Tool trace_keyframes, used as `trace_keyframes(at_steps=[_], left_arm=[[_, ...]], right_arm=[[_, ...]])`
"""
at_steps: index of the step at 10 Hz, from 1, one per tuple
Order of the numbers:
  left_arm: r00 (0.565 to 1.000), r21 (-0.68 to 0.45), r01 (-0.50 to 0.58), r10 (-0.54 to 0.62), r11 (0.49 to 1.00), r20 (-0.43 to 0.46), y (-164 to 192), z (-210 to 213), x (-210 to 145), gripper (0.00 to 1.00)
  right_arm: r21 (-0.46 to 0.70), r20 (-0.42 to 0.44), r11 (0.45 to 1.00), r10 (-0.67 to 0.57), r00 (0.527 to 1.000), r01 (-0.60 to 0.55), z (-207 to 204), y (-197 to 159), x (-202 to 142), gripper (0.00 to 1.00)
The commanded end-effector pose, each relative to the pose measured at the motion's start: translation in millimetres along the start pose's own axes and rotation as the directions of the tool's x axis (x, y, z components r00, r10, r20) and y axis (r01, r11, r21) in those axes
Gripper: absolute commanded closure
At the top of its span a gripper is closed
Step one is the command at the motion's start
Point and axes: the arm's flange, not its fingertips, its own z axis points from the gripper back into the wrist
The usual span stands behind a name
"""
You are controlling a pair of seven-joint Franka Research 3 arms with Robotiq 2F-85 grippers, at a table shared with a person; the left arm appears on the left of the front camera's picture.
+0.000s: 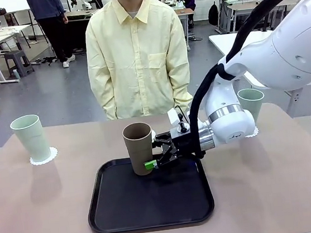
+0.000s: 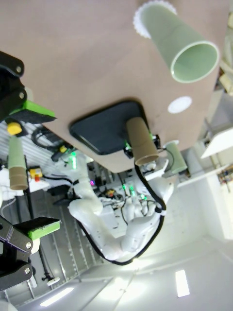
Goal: Place coasters on the table and set cups on them.
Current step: Take one Reusable plastic cup from the Flat Tray and place it on a coaster set by the human.
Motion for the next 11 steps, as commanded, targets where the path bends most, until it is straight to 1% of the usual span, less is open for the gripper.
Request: trace_keyframes(at_steps=[1, 5, 7, 8, 9, 10, 11], left_arm=[[1.0, -0.003, 0.002, -0.002, 1.0, 0.006, -1.1, 0.6, -0.8, 0.0], [1.0, -0.003, 0.002, -0.002, 1.0, 0.006, -1.1, 0.6, -0.8, 0.0], [1.0, -0.003, 0.002, -0.002, 1.0, 0.006, -1.1, 0.6, -0.8, 0.0], [1.0, -0.003, 0.002, -0.002, 1.0, 0.006, -1.1, 0.6, -0.8, 0.0], [1.0, -0.003, 0.002, -0.002, 1.0, 0.006, -1.1, 0.6, -0.8, 0.0], [1.0, -0.003, 0.002, -0.002, 1.0, 0.006, -1.1, 0.6, -0.8, 0.0], [1.0, -0.003, 0.002, -0.002, 1.0, 0.006, -1.1, 0.6, -0.8, 0.0]], right_arm=[[0.017, -0.032, 1.0, 0.024, 0.999, -0.023, -12.8, -6.6, -3.5, 0.0], [0.013, -0.042, 1.0, 0.021, 0.999, -0.021, -24.8, -13.7, -2.6, 0.0], [0.024, -0.028, 0.999, 0.029, 0.999, -0.029, -29.7, -14.5, -0.6, 0.0], [0.037, -0.018, 0.999, 0.035, 0.999, -0.035, -29.0, -14.1, -0.1, 0.6], [0.044, -0.02, 0.999, 0.029, 0.999, -0.028, -28.8, -14.4, -0.5, 0.6], [0.046, -0.018, 0.999, 0.028, 0.999, -0.027, -27.8, -14.1, -1.0, 1.0], [0.046, -0.016, 0.999, 0.026, 1.0, -0.025, -27.4, -14.0, -1.0, 0.65]])
